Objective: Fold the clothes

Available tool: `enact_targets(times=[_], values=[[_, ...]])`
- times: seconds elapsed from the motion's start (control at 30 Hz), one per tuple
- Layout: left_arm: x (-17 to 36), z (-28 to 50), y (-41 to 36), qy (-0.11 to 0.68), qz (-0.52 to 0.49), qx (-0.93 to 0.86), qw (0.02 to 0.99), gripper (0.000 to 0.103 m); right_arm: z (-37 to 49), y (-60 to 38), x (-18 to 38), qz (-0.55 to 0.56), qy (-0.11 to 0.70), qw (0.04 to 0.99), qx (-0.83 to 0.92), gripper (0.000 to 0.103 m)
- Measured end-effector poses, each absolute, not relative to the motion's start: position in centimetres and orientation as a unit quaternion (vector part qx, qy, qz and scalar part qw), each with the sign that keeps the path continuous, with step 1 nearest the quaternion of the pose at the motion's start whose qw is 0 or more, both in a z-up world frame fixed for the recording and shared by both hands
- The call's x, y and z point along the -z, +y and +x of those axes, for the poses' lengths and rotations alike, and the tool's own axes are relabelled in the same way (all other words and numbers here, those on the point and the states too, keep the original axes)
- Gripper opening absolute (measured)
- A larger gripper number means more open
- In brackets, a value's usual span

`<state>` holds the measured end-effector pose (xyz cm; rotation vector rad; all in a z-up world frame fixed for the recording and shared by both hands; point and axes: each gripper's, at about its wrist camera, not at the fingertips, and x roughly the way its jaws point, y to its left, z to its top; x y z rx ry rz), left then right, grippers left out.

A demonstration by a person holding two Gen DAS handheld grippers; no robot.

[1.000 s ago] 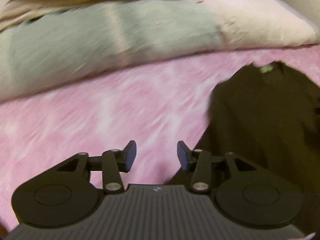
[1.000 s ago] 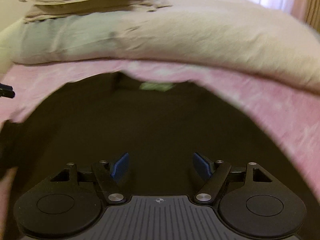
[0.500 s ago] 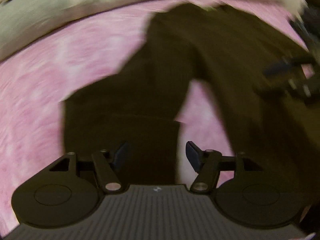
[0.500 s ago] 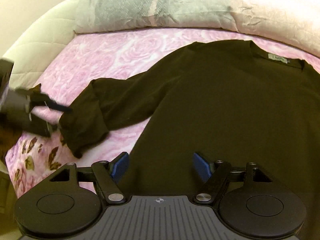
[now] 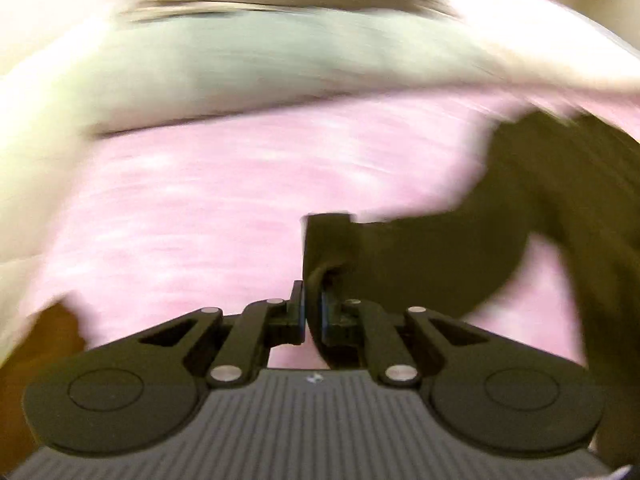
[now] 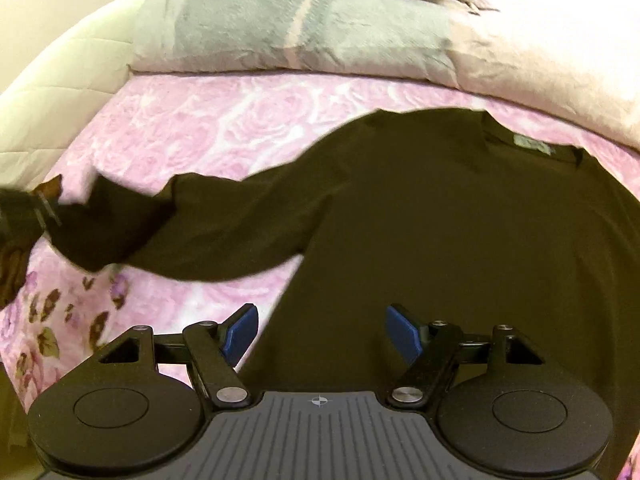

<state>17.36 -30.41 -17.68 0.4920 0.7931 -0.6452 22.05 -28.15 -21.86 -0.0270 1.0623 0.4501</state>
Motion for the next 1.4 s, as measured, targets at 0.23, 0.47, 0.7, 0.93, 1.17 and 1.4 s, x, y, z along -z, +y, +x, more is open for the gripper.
enact_targets(times=[0.23,0.47,0.7,0.93,1.17,1.4], values=[[18.9,24.7,-25.5,0.405,0.222,0.223,0.858,0.005,21.6,-25.2,22.2,-0.022,0.507,0.829,-0.238,0.074],[23.0,24.7,-25.4,0.466,0.217,0.201,0.834,0.009,21.4,-24.9,22.6,-0.026,0.524,0.821,-0.226,0.074],[24.7,23.0,-23.1,0.483,0.245,0.146,0.828,0.013,20.9,-27.6,22.4,-0.005,0.529,0.828,-0.184,0.074],[23.5,16.0,-29.2,0.464,0.285,0.260,0.798,0.021,17.1,-36.1,22.9,0.038,0.551,0.828,-0.092,0.074],[22.7,4.9,-40.8,0.448,0.307,0.383,0.748,0.028,11.4,-50.3,22.0,0.069,0.540,0.838,0.031,0.074],[22.7,-7.9,-50.6,0.435,0.348,0.448,0.699,0.030,9.2,-67.6,22.7,0.036,0.518,0.837,0.174,0.074]])
